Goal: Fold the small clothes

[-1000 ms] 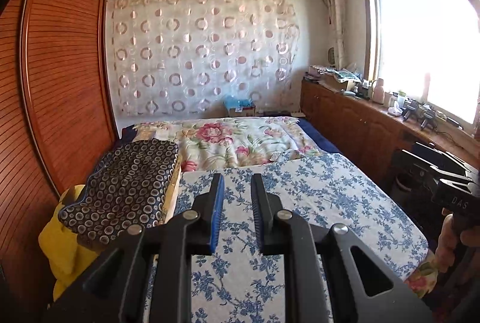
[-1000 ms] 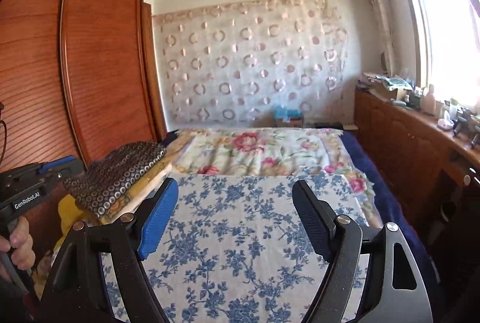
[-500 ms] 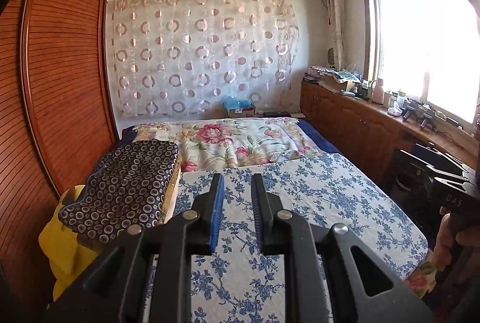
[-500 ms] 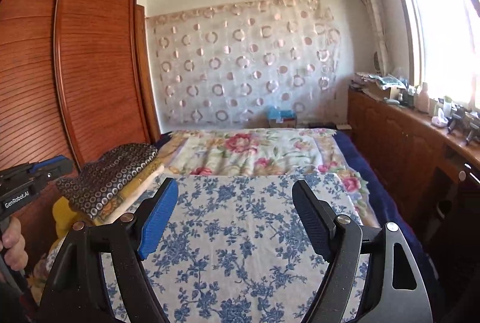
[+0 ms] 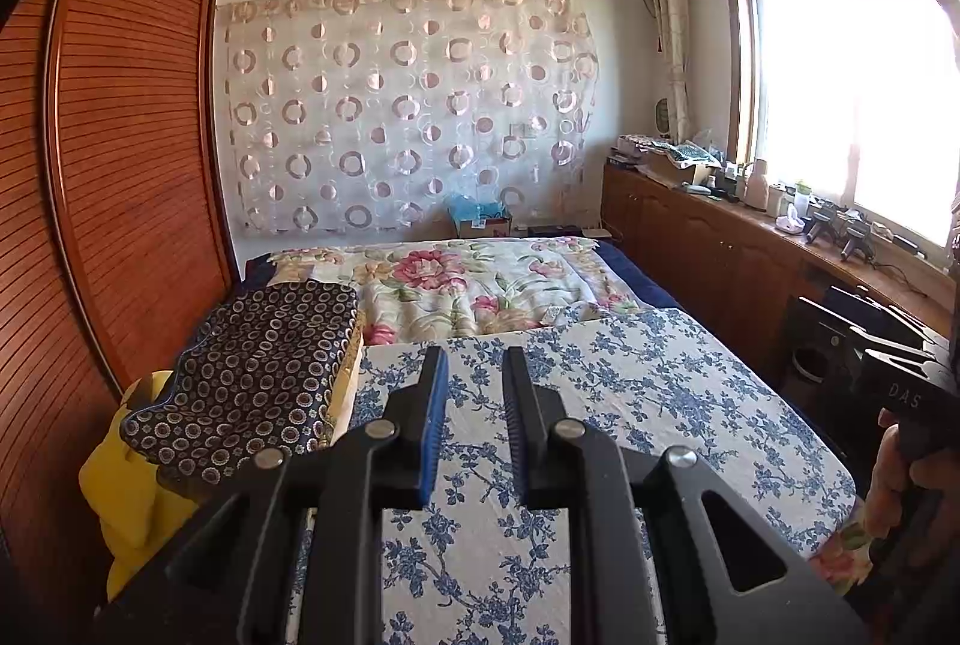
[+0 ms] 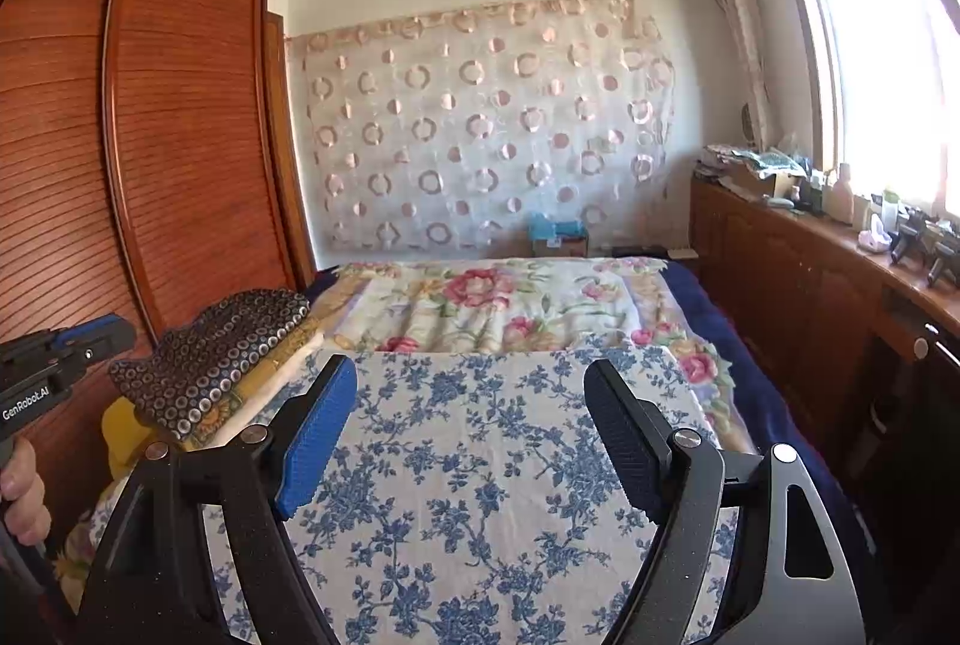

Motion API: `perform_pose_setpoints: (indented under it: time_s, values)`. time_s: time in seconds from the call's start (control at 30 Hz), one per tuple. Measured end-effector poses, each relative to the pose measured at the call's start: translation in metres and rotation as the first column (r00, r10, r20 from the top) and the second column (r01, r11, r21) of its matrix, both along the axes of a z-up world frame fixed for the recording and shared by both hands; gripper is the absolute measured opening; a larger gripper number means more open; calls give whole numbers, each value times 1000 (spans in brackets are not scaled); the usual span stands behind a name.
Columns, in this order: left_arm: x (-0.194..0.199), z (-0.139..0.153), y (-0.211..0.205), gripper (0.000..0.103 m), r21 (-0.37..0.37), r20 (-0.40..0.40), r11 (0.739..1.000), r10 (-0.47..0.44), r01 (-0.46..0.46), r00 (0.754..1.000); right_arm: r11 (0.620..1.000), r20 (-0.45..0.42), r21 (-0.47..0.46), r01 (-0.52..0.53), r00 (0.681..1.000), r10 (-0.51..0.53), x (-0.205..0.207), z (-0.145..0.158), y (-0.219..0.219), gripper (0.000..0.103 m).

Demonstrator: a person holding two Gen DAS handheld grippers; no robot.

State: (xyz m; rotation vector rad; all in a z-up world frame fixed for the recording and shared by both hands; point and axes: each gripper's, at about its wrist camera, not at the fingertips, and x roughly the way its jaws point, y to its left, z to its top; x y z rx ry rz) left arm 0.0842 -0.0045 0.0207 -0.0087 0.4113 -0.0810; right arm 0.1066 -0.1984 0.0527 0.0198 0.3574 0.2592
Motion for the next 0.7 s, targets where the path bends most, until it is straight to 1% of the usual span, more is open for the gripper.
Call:
perform_pose_setpoints:
  time_s: [0.53, 0.7]
  values:
    - [-3, -2, 0, 17, 0, -2, 1000, 1, -1, 1000, 1000, -3, 2, 3, 1000, -3, -2, 0, 0, 80]
    - [-3, -1, -1, 17, -1, 1, 1000, -1, 1, 1000, 1000, 3, 6, 15, 1000, -15, -3, 5, 2, 80]
